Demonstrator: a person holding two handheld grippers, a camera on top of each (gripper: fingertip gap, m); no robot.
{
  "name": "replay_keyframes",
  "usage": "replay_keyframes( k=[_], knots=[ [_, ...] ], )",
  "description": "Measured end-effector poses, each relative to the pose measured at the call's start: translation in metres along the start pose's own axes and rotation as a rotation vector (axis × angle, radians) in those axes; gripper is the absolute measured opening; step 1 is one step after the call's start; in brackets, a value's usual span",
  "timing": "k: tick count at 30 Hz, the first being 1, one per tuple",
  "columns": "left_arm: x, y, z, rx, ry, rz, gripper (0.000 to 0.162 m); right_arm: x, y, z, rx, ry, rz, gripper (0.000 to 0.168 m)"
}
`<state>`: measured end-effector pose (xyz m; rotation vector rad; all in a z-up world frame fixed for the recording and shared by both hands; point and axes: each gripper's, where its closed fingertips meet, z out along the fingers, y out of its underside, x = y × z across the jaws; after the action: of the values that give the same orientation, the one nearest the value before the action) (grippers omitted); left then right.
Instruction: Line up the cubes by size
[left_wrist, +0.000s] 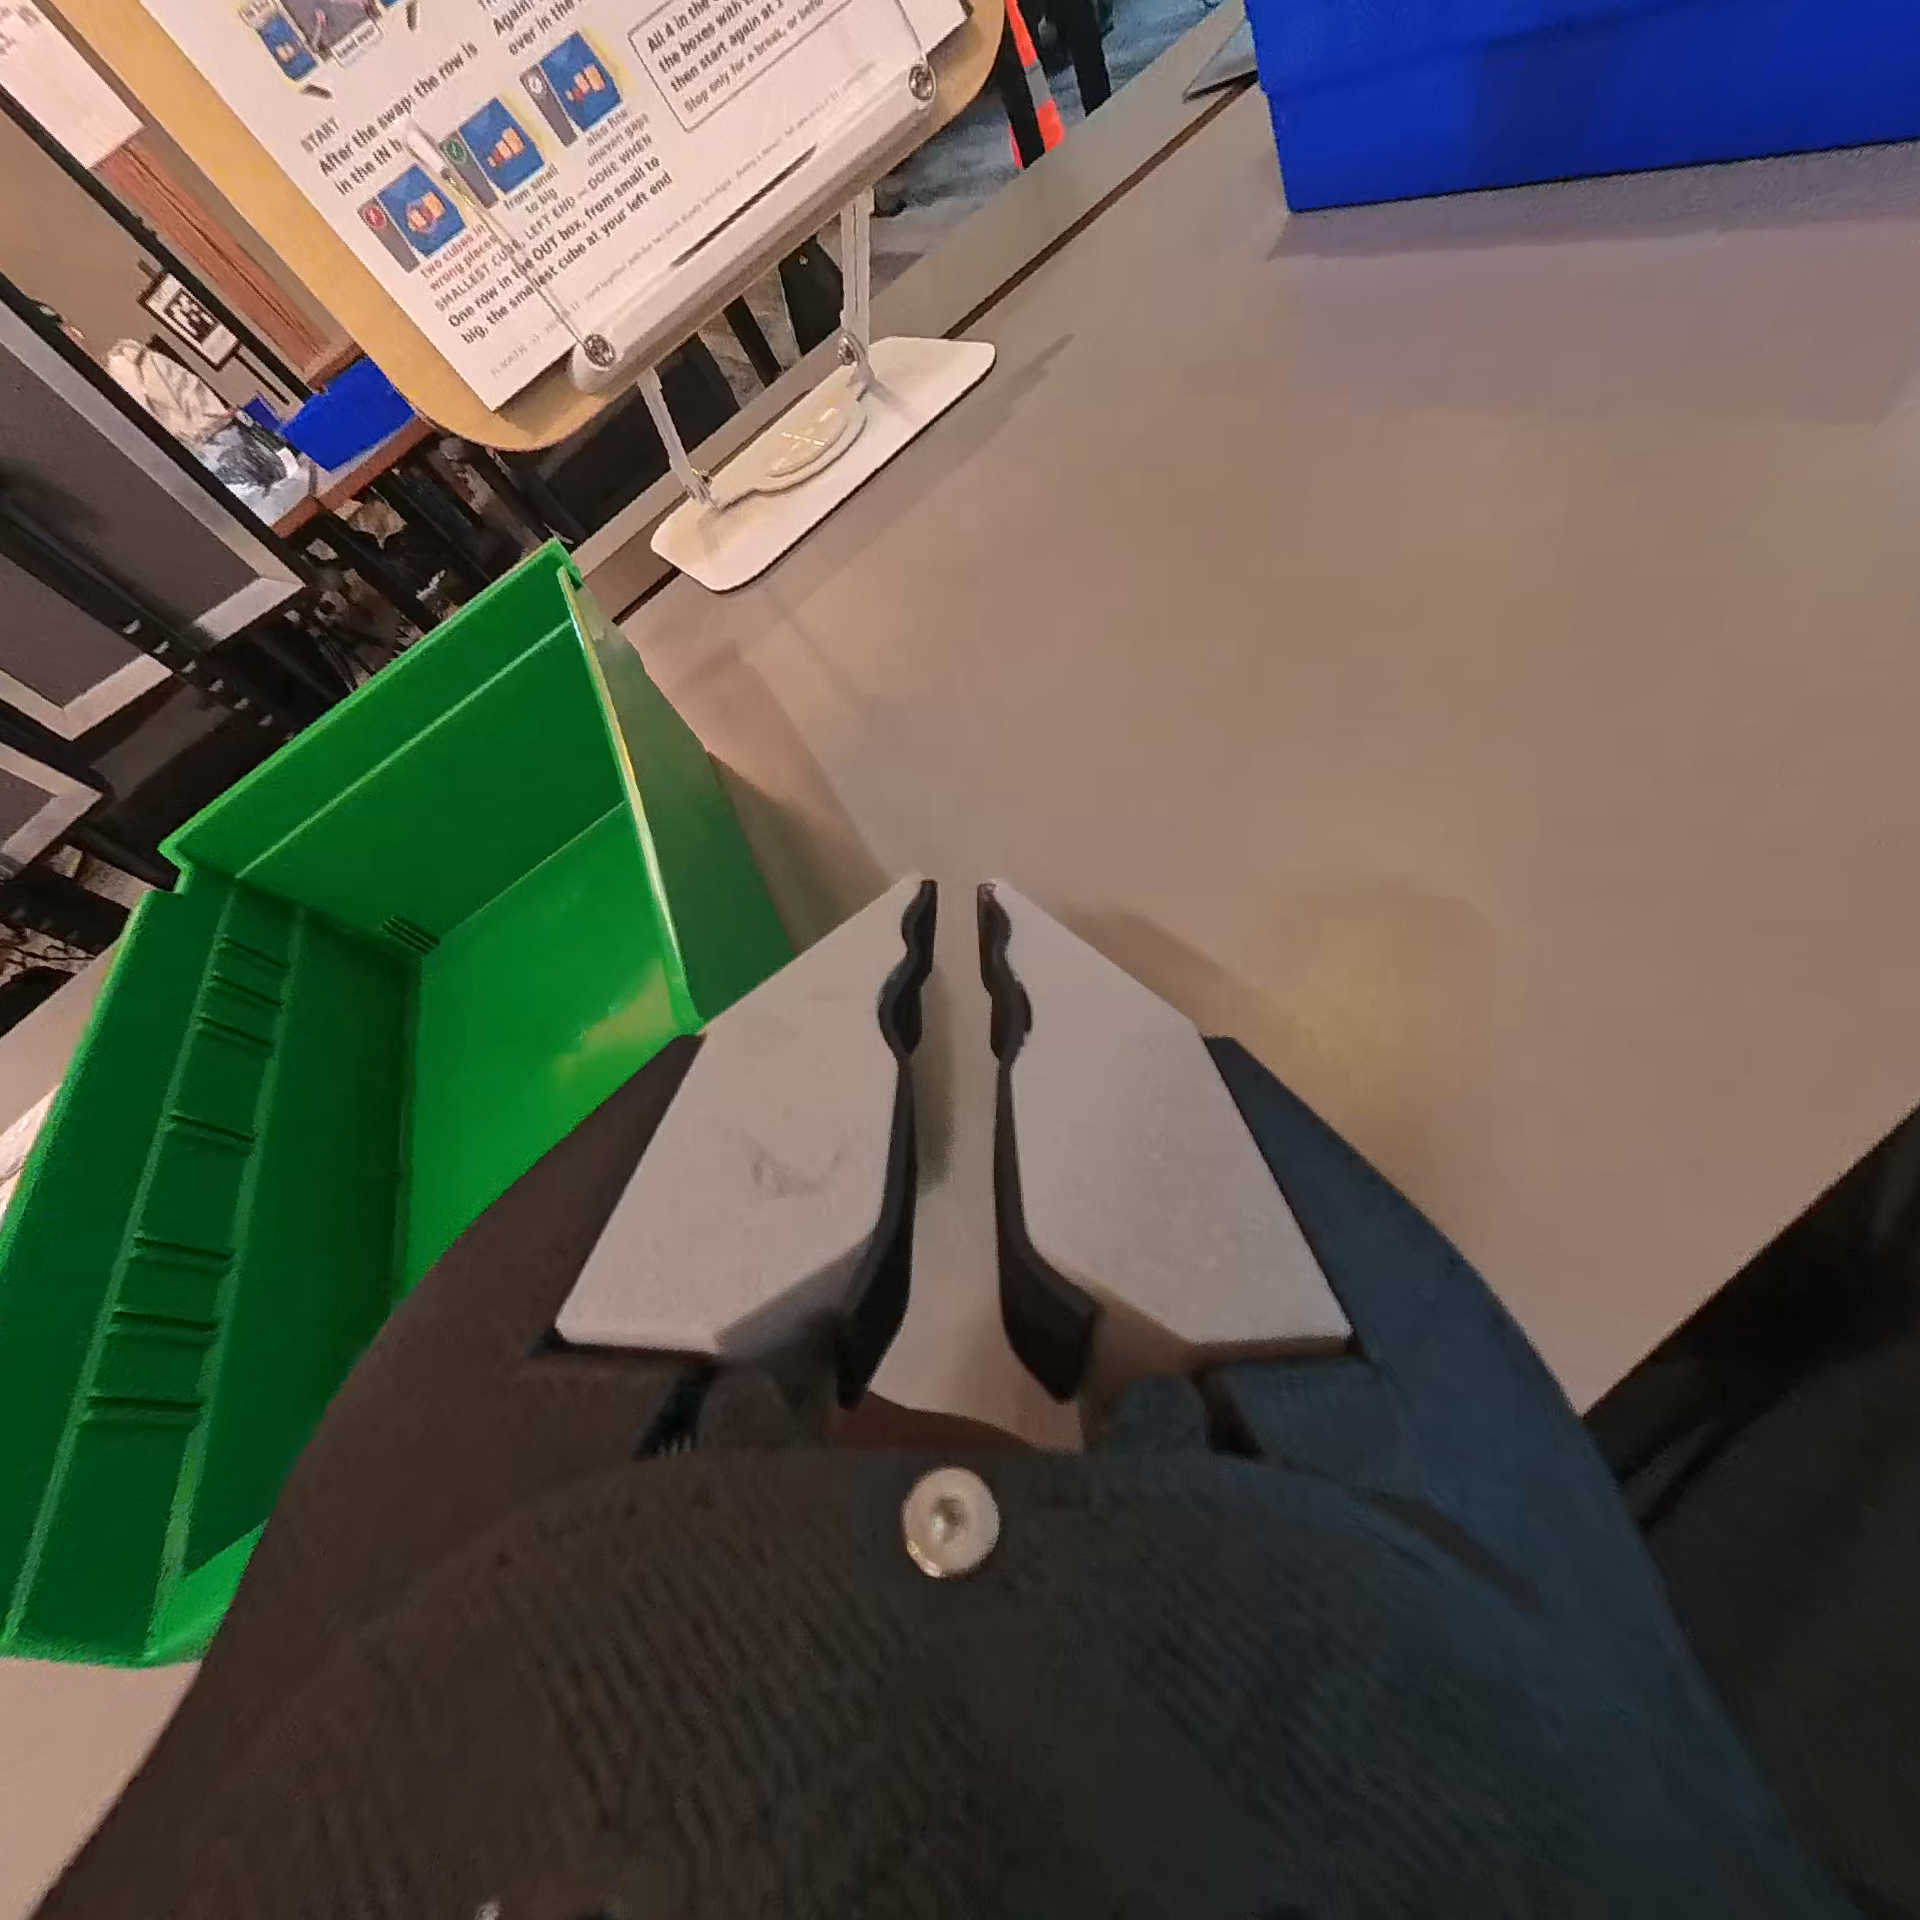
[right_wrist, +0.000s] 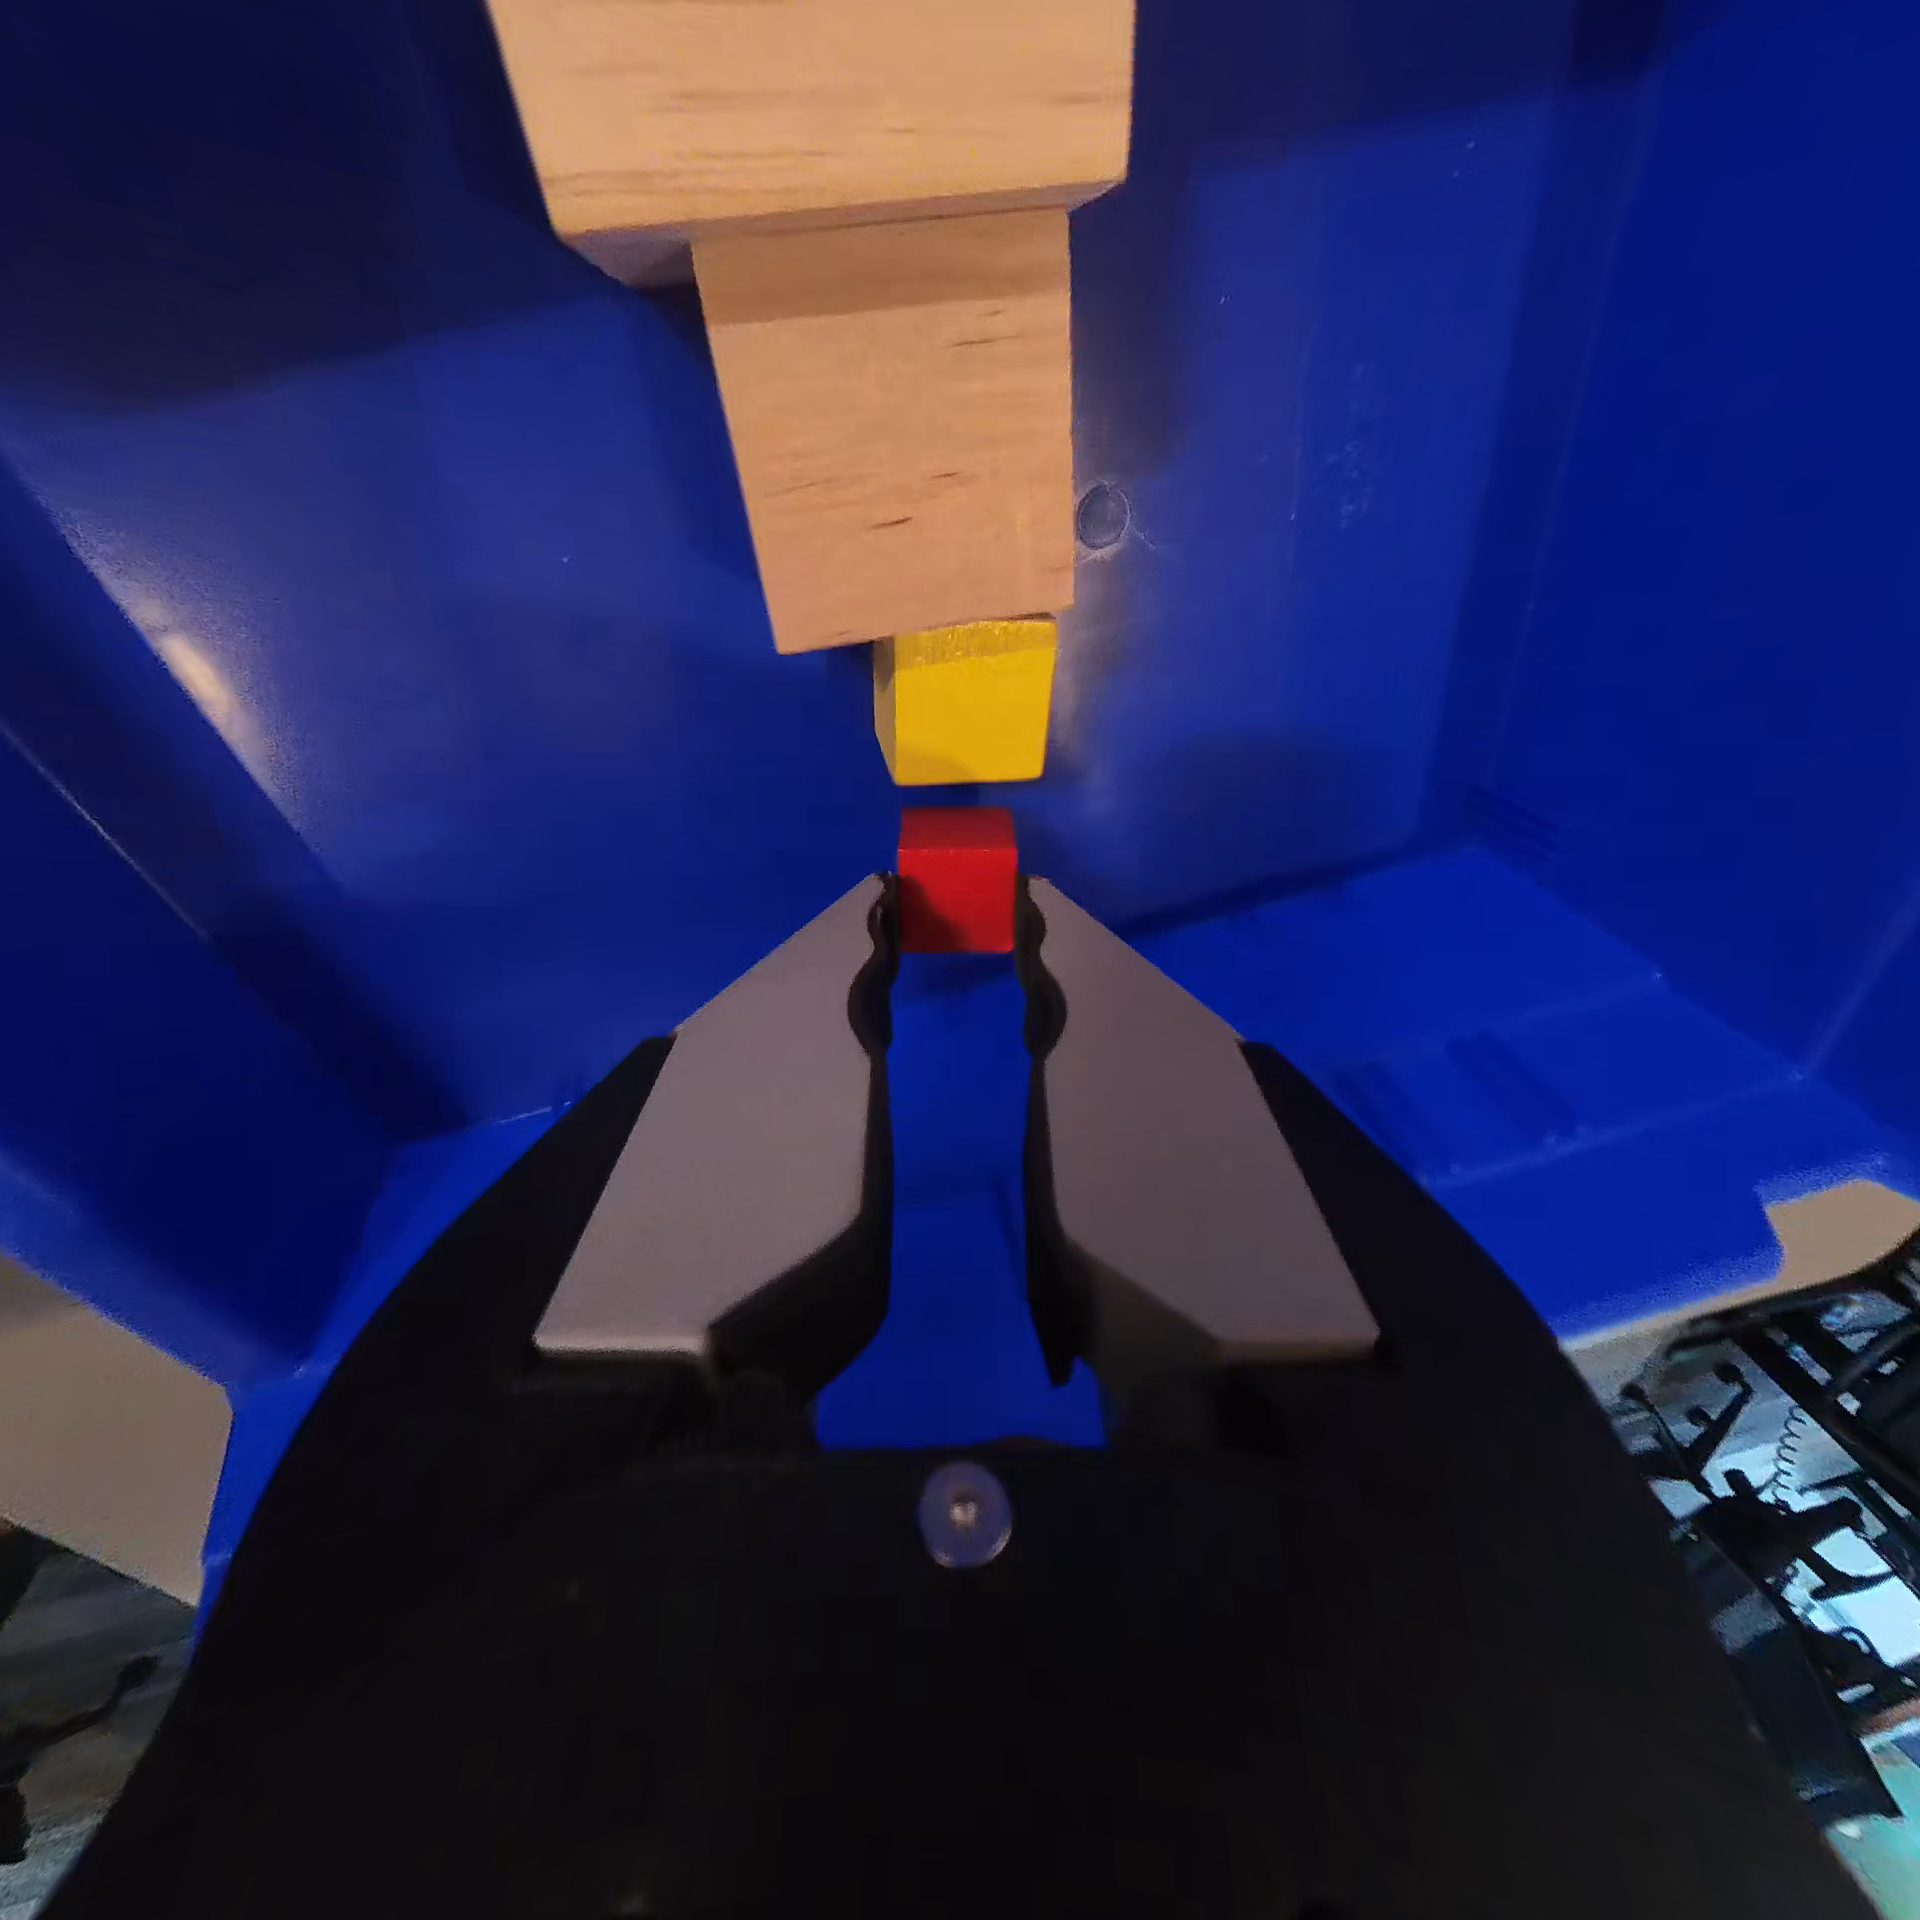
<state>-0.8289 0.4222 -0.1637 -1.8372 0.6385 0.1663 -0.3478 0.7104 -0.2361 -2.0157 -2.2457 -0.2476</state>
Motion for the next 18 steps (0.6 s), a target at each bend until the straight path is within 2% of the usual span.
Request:
replay_keyframes(
  k=[5,9,13,18],
  knots=[
    [0.0,0.002,0.001,-0.003,0.01,-0.01,0.005,-0.001,-0.01,0.005,0.032,-0.018,-0.01,0.02],
    [0.001,0.002,0.001,-0.004,0.015,-0.008,0.006,-0.001,-0.004,0.011,-0.035,-0.008,-0.03,0.025],
    [0.004,0.004,0.0,-0.007,0.027,-0.005,0.006,-0.003,-0.005,0.004,-0.012,-0.017,-0.034,0.022],
    [0.008,0.005,-0.002,-0.003,0.052,0.003,0.006,-0.003,-0.005,-0.004,0.009,-0.054,0.004,0.04]
  ],
)
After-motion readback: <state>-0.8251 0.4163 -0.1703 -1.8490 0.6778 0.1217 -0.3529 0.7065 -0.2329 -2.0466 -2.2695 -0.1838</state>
